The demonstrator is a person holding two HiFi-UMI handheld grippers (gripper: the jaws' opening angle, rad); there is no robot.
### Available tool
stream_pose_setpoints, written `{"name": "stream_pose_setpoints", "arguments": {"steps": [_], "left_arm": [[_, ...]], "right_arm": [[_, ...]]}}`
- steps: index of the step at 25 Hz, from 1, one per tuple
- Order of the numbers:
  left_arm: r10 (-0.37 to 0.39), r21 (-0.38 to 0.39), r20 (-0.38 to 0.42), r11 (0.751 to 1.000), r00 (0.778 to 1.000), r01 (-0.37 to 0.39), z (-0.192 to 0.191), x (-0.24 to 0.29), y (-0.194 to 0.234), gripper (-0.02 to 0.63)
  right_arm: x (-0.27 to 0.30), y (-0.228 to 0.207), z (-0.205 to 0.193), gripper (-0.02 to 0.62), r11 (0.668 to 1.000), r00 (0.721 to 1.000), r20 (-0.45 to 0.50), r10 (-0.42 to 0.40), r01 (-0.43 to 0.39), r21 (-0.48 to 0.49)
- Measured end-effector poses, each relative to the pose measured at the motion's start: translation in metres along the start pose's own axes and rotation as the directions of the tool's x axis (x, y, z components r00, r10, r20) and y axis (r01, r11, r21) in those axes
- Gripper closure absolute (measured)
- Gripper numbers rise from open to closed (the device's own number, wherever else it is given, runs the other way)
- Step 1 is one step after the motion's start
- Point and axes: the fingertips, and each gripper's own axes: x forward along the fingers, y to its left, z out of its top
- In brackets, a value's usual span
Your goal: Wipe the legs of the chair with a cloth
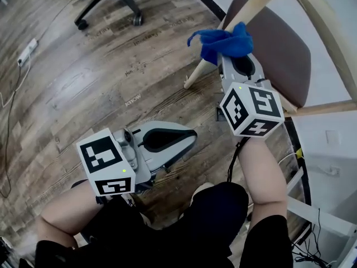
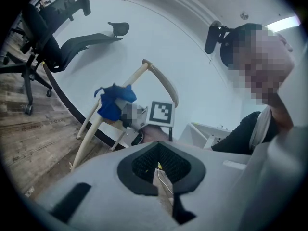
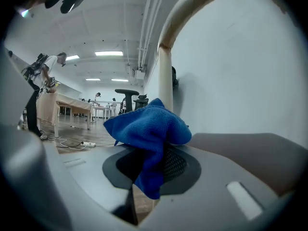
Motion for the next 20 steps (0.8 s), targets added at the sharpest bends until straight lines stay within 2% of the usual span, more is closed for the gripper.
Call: {"name": "stream_pose_setpoints", "arguments": {"steps": [5,10,13,20], "left_arm": [[-0.01,-0.009,0.005,1.0,1.0,0.01,0.002,0.0,-0.002,0.601],[-0.017,-0.009,0.001,1.0,1.0,0.017,0.0,0.003,-0.003,0.601],[-0.017,-0.007,0.0,1.0,1.0,0.017,0.0,0.004,-0.004,0.601],[-0.005,-0.008,-0.005,1.0,1.0,0.005,-0.002,0.006,0.0,0.601]], "right_arm": [[-0.011,0.0,0.078,0.512,1.0,0.997,0.079,0.014,-0.014,0.005],[-0.023,-0.004,0.152,0.512,1.0,0.979,0.204,0.016,-0.016,-0.004],[-0.025,-0.012,0.163,0.511,0.999,0.974,0.227,0.001,-0.008,0.031],[-0.025,-0.013,0.158,0.511,1.0,0.97,0.244,-0.005,0.001,0.017]]}}
